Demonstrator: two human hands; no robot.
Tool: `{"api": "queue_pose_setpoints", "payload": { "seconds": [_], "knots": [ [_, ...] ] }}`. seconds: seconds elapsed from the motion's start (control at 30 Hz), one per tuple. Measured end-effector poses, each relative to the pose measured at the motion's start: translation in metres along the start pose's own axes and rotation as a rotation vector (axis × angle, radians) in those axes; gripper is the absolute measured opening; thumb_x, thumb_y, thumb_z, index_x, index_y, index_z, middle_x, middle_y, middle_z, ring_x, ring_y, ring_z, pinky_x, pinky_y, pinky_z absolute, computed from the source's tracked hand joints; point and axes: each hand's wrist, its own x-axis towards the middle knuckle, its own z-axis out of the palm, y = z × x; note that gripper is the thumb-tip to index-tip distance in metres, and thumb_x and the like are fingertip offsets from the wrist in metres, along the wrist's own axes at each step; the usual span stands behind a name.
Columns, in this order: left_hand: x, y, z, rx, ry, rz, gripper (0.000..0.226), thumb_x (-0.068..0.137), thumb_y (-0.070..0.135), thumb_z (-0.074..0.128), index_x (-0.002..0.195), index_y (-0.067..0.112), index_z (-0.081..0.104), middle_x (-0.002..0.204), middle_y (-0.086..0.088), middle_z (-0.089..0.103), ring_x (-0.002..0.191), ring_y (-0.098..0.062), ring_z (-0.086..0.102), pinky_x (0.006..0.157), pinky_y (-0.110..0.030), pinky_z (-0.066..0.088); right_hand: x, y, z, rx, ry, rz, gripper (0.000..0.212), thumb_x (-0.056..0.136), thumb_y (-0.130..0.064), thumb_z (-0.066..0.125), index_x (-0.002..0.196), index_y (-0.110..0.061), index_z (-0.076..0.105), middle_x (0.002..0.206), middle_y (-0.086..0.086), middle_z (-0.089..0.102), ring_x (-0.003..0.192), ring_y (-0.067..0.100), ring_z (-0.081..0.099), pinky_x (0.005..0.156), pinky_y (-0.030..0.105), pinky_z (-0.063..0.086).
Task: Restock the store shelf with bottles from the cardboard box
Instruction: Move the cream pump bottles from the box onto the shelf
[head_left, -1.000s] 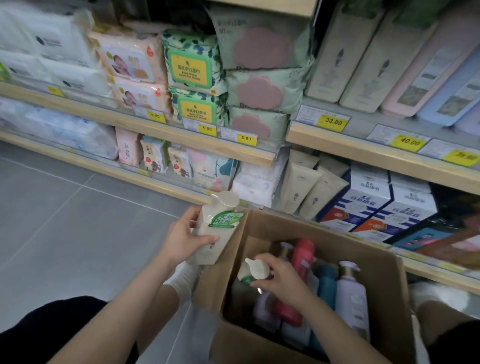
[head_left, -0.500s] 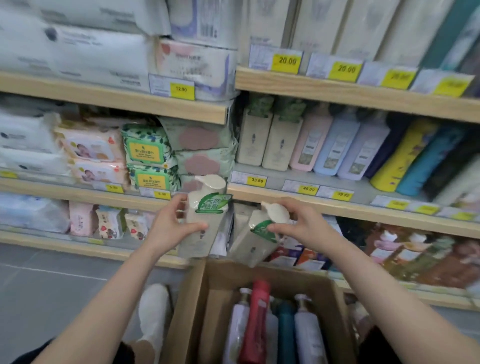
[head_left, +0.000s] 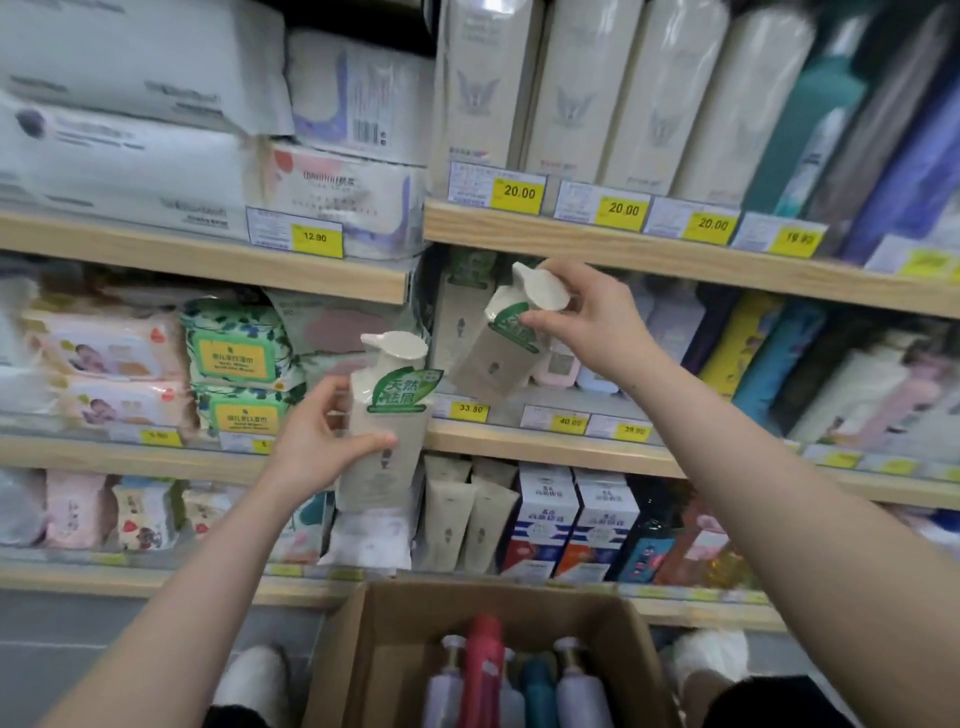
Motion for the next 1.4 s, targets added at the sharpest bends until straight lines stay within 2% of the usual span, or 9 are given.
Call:
{"api": "queue_pose_setpoints", "payload": {
  "seconds": [0.13, 0.27, 0.5, 0.7, 0.83, 0.9, 1.1, 1.27, 1.4],
  "knots": [
    [0.005, -0.014, 0.002, -0.02, -0.013, -0.061, 0.056, 0.06, 0.02, 0.087, 0.105, 0.025, 0.055, 0.1, 0.0, 0.065, 0.091, -0.012, 0.063, 0.071, -0.028, 0.052, 0.015, 0.002, 0.013, -0.05, -0.005, -0.078, 0.047, 0.075, -0.017, 0.076, 0.12, -0.01, 0.061, 0.111, 0.007, 0.066, 0.105, 0.02, 0.059, 0.093, 0.037, 0.048],
    [0.008, -0.018, 0.0, -0.007, -0.025, -0.062, 0.054, 0.06, 0.019, 0.087, 0.103, 0.026, 0.056, 0.1, 0.001, 0.066, 0.091, -0.011, 0.062, 0.073, -0.029, 0.052, 0.023, 0.002, 0.015, -0.07, 0.007, -0.139, 0.043, 0.076, -0.019, 0.075, 0.116, -0.014, 0.063, 0.102, 0.002, 0.068, 0.095, 0.016, 0.059, 0.079, 0.027, 0.045],
    [0.01, -0.015, 0.002, -0.046, 0.029, -0.063, 0.058, 0.06, 0.02, 0.087, 0.106, 0.03, 0.054, 0.101, 0.004, 0.066, 0.093, -0.012, 0.062, 0.073, -0.029, 0.052, 0.025, 0.011, 0.026, -0.133, 0.028, -0.189, 0.041, 0.074, -0.019, 0.076, 0.112, -0.015, 0.062, 0.092, -0.005, 0.06, 0.08, 0.013, 0.051, 0.072, 0.025, 0.038],
    [0.008, -0.019, -0.002, -0.031, 0.028, -0.051, 0.056, 0.058, 0.028, 0.088, 0.101, 0.039, 0.055, 0.103, 0.007, 0.066, 0.096, -0.013, 0.061, 0.08, -0.035, 0.052, 0.027, 0.036, 0.054, -0.097, -0.04, -0.115, 0.05, 0.083, -0.024, 0.067, 0.129, -0.017, 0.051, 0.121, 0.002, 0.06, 0.109, 0.018, 0.055, 0.09, 0.03, 0.042],
    [0.009, -0.018, -0.001, -0.024, 0.059, -0.04, 0.056, 0.059, 0.024, 0.087, 0.101, 0.042, 0.054, 0.103, 0.011, 0.065, 0.094, -0.007, 0.061, 0.073, -0.026, 0.049, 0.034, 0.042, 0.073, 0.053, 0.09, -0.035, 0.036, 0.085, -0.026, 0.059, 0.116, -0.023, 0.041, 0.097, -0.011, 0.055, 0.092, 0.017, 0.054, 0.074, 0.03, 0.041],
    [0.011, -0.017, 0.001, -0.034, 0.069, -0.038, 0.056, 0.06, 0.021, 0.087, 0.101, 0.041, 0.055, 0.101, 0.01, 0.066, 0.091, -0.005, 0.062, 0.071, -0.023, 0.049, 0.039, 0.049, 0.08, 0.097, 0.149, -0.024, 0.032, 0.087, -0.026, 0.056, 0.115, -0.024, 0.04, 0.1, -0.009, 0.057, 0.094, 0.018, 0.055, 0.075, 0.03, 0.04],
    [0.015, -0.018, 0.006, -0.033, 0.089, -0.051, 0.054, 0.06, 0.022, 0.088, 0.099, 0.039, 0.055, 0.1, 0.01, 0.067, 0.09, -0.003, 0.062, 0.074, -0.028, 0.052, 0.053, 0.075, 0.088, 0.176, 0.159, 0.041, 0.071, 0.076, -0.028, 0.074, 0.136, -0.024, 0.035, 0.124, -0.013, 0.043, 0.111, -0.001, 0.04, 0.095, 0.023, 0.033],
    [0.018, -0.019, 0.012, -0.02, 0.064, -0.073, 0.057, 0.057, 0.024, 0.089, 0.103, 0.033, 0.056, 0.101, 0.008, 0.067, 0.093, -0.008, 0.062, 0.08, -0.034, 0.053, 0.066, 0.098, 0.094, 0.248, 0.126, 0.177, 0.077, 0.068, -0.024, 0.082, 0.133, -0.016, 0.042, 0.131, 0.005, 0.052, 0.118, 0.02, 0.052, 0.102, 0.044, 0.044],
    [0.021, -0.02, 0.016, -0.015, 0.065, -0.085, 0.053, 0.06, 0.022, 0.088, 0.099, 0.038, 0.055, 0.098, 0.007, 0.067, 0.089, -0.004, 0.063, 0.077, -0.029, 0.052, 0.059, 0.114, 0.104, 0.349, 0.063, 0.243, 0.092, 0.069, -0.015, 0.08, 0.143, -0.028, 0.026, 0.138, -0.004, 0.047, 0.123, 0.019, 0.049, 0.105, 0.043, 0.042]
  ]
}}
